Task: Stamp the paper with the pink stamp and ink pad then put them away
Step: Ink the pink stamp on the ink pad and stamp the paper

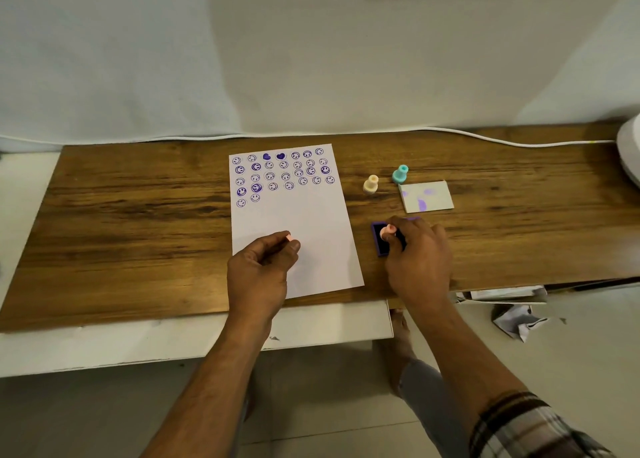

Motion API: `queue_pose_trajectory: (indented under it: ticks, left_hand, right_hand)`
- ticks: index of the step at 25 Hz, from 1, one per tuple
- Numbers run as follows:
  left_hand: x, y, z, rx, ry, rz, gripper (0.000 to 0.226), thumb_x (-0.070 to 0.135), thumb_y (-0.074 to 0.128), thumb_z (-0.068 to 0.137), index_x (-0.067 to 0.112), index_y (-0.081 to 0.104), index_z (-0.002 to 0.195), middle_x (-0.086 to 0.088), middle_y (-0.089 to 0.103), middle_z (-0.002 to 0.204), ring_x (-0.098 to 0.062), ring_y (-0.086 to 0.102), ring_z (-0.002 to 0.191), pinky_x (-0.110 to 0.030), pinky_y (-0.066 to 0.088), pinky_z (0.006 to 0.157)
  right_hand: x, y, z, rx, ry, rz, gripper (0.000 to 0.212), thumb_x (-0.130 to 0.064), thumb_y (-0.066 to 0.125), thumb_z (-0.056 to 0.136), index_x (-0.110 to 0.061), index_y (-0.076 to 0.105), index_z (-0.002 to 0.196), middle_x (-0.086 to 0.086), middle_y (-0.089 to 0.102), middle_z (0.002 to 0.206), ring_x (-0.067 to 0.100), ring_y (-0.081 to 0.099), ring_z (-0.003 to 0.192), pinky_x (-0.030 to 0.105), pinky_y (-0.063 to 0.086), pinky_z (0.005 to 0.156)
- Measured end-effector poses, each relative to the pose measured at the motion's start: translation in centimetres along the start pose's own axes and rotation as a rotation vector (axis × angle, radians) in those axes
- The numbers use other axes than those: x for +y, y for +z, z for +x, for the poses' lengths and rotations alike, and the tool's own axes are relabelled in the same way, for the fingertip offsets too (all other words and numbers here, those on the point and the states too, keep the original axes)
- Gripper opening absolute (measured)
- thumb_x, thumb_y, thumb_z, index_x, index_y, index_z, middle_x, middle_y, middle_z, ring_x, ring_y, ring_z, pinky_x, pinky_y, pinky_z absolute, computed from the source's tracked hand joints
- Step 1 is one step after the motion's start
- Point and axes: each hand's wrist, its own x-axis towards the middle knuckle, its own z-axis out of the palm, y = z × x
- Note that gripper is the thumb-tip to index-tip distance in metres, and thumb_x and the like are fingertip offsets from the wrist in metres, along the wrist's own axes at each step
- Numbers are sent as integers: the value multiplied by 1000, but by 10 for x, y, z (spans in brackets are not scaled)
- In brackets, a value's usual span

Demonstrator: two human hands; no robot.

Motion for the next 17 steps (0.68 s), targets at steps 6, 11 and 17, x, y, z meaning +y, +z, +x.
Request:
queue_pose_trajectory:
  ticks: [6, 11, 17]
  left_hand:
    - [-1, 0, -1, 28, 18, -2, 20, 15, 82, 86, 32, 80, 97, 1, 82, 105, -20, 77, 104, -46, 60, 100]
    - [-1, -1, 1, 43, 26, -3, 20, 16, 82, 86, 29, 79, 101, 1, 81, 107, -20, 76, 106, -44, 59, 100]
    - [-1, -2, 4, 38, 42, 47, 22, 17, 82, 86, 27, 79, 106, 5, 81, 105, -12, 77, 101, -30, 60, 94]
  right_hand:
    - [-10, 3, -4, 48, 42, -45, 31, -24, 71, 97, -12, 70, 125, 11, 73, 119, 31, 56, 107, 35, 39, 82]
    - [-12, 4, -1, 17, 78, 0, 29, -26, 69, 98, -9, 72, 122, 13, 71, 122, 33, 55, 112, 40, 45, 89]
    - [2, -4, 7, -64, -53, -70, 33, -14, 72, 95, -14, 71, 128, 8, 71, 129, 30, 51, 117, 32, 40, 88]
